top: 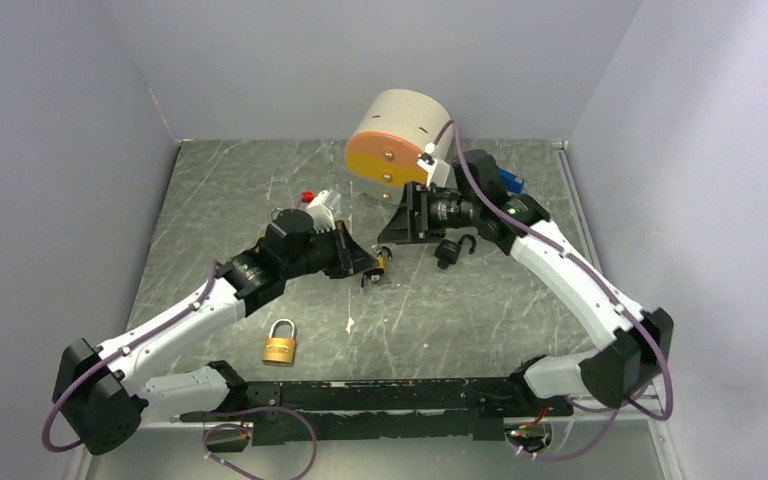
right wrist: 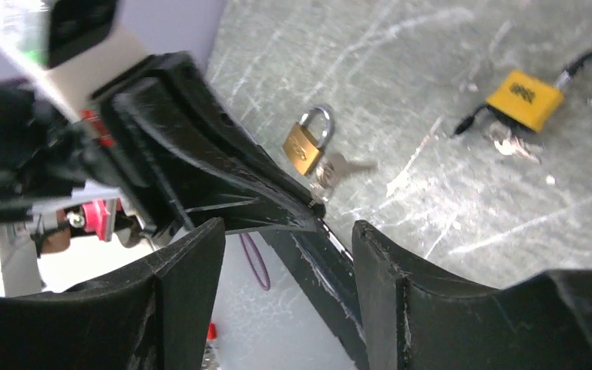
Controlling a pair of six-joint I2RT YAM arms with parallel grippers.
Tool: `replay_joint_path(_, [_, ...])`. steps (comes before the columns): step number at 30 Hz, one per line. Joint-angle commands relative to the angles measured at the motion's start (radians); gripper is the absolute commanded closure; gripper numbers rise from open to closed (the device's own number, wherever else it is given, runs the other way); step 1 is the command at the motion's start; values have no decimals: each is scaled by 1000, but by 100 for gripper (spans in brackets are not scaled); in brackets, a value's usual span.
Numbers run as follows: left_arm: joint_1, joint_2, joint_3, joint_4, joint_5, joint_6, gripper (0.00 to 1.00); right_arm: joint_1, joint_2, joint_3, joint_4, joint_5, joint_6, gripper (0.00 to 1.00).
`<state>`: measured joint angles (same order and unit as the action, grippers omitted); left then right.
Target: Unlock with the key
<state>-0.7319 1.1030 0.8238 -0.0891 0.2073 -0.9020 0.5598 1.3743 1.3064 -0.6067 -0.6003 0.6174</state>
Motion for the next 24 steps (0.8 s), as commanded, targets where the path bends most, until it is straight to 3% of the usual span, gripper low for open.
replay_joint_path(1, [1, 8, 133, -227, 250, 220, 97, -6, -129, -42, 178, -147, -132, 35])
replay_joint_path(6, [1, 86, 312, -561, 387, 393, 98, -2, -177, -152, 327, -255, -127, 32])
replay_joint_path(13, [-17, 152, 453, -755, 428, 531, 97, 21, -229, -315, 526, -351, -124, 37])
replay_joint_path(17, [-26, 161, 473, -786, 452, 568, 98, 33, -216, -338, 543, -415, -135, 46])
replay_joint_path(24, [-27, 185, 484, -801, 518, 588, 97, 83, -195, -312, 456, -461, -253, 72])
